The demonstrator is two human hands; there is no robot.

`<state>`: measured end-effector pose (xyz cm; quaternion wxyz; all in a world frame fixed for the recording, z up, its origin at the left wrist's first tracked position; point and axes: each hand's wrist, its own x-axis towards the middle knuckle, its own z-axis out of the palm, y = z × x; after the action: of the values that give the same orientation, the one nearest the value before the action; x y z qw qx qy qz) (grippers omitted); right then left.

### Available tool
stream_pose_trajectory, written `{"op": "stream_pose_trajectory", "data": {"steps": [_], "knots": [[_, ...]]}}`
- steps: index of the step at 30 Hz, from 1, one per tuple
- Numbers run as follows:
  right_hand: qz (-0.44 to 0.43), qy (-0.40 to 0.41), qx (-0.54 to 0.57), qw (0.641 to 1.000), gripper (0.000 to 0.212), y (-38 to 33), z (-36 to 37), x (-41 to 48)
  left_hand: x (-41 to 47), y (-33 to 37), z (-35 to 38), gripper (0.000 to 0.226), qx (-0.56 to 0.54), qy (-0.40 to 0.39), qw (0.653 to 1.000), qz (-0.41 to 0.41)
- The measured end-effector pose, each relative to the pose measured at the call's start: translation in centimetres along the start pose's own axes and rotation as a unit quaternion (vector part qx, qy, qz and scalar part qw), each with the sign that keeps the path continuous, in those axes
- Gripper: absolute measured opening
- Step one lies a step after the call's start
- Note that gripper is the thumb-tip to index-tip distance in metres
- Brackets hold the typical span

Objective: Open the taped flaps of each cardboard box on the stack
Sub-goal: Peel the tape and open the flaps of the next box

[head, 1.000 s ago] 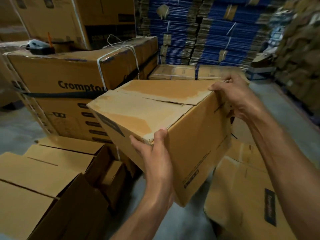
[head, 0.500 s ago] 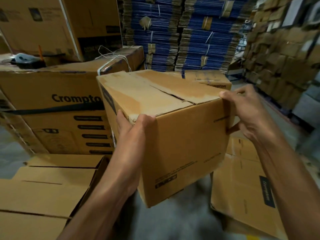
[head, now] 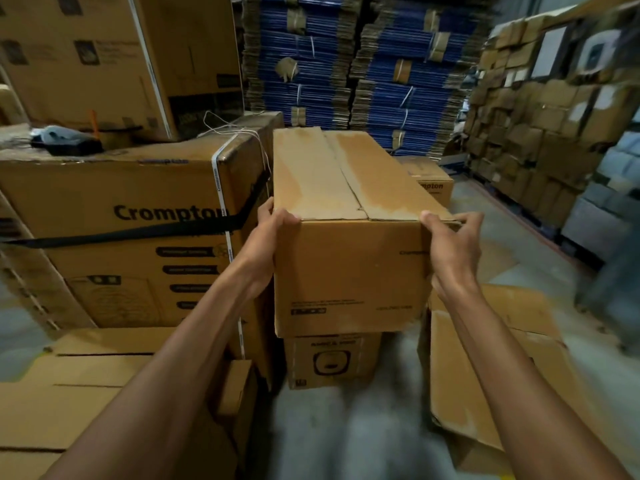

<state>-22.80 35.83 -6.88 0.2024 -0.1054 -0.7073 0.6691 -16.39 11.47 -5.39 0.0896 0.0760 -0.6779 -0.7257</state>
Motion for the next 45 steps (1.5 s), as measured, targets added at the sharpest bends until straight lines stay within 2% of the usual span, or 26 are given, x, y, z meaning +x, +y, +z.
{"op": "stream_pose_trajectory", "data": {"steps": [10,18,25,28,30,32,36,38,40,42,45], "knots": [[0.002,-0.005,-0.036,0.999,0.041,3.2,3.6,2.1,5.9,-5.1,-0.8,0.057,-0.013,0.008,1.000,-0.021],[0.013,-0.041,-0.029,0.999,0.046,5.7,6.0,7.7,13.2,-5.6,0.8,0.087,0.051,0.038,0.998,0.021],[-0.036,-0.076,-0.073,0.994,0.056,6.8,9.2,15.0,21.0,-5.0,2.2,0.101,0.081,0.079,0.993,0.035],[-0.053,-0.103,-0.113,0.987,0.054,6.8,10.5,18.2,24.3,-4.8,2.6,0.077,0.085,0.085,0.992,0.031],[-0.059,-0.112,-0.126,0.984,0.054,7.1,11.5,20.1,26.5,-4.8,3.0,0.069,0.093,0.089,0.991,0.036],[-0.069,-0.115,-0.118,0.984,0.056,7.4,12.5,21.8,28.5,-4.7,3.2,0.074,0.102,0.109,0.988,0.042],[-0.080,-0.117,-0.113,0.983,0.072,8.1,14.4,24.4,31.9,-3.3,2.6,0.101,0.131,0.164,0.976,0.055],[-0.080,-0.108,-0.092,0.987,0.071,8.3,15.1,25.1,32.7,-2.6,2.5,0.097,0.157,0.168,0.971,0.067],[-0.079,-0.099,-0.053,0.991,0.071,8.8,15.3,25.0,33.1,-2.6,2.8,0.077,0.210,0.179,0.953,0.122],[-0.058,-0.092,-0.011,0.994,0.079,10.6,15.1,23.8,33.0,-3.5,3.4,0.057,0.288,0.193,0.912,0.220],[0.066,-0.051,0.035,0.996,0.095,16.0,14.9,20.0,32.4,-5.6,4.1,0.046,0.462,0.225,0.798,0.314]]}}
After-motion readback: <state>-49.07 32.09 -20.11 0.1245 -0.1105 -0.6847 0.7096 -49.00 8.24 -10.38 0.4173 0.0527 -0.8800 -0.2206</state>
